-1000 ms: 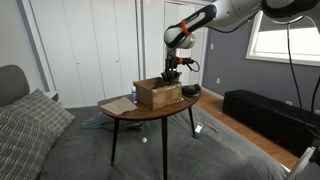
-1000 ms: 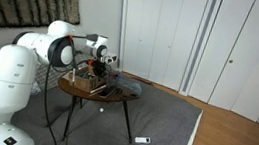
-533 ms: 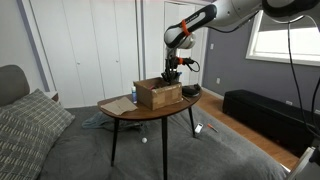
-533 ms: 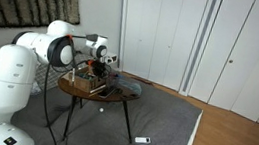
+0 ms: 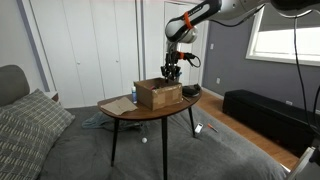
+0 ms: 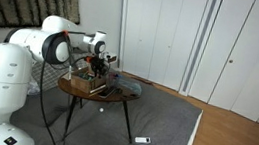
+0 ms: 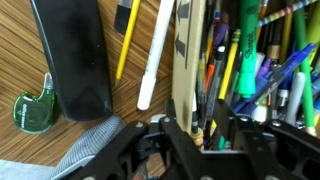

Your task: Pick up the cardboard box, turn it clockwise by ninety degrees and place it a little forward on the table

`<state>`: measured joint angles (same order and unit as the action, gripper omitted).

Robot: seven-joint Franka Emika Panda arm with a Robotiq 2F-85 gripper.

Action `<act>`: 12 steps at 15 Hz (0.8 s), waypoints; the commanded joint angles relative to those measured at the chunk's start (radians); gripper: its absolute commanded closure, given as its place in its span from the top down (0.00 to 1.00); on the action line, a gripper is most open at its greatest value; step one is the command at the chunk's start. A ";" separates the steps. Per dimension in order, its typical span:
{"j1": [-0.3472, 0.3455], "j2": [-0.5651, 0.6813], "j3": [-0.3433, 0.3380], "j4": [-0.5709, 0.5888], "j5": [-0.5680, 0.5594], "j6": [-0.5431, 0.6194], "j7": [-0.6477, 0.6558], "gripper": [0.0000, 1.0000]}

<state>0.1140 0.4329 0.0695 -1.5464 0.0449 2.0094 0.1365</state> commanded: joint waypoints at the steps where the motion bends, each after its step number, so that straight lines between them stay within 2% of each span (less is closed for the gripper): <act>1: 0.014 -0.081 -0.006 -0.064 -0.022 0.025 0.016 0.61; 2: 0.016 -0.096 -0.006 -0.065 -0.026 0.018 0.019 0.63; 4: 0.022 -0.127 -0.002 -0.071 -0.039 0.001 0.011 0.74; 5: 0.027 -0.145 0.000 -0.075 -0.052 -0.007 0.005 0.81; 6: 0.032 -0.165 0.007 -0.077 -0.063 -0.024 -0.016 0.98; 9: 0.053 -0.215 0.026 -0.073 -0.112 -0.065 -0.063 1.00; 12: 0.068 -0.269 0.058 -0.066 -0.134 -0.143 -0.163 1.00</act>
<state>0.1692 0.2409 0.1027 -1.5771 -0.0536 1.9228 0.0538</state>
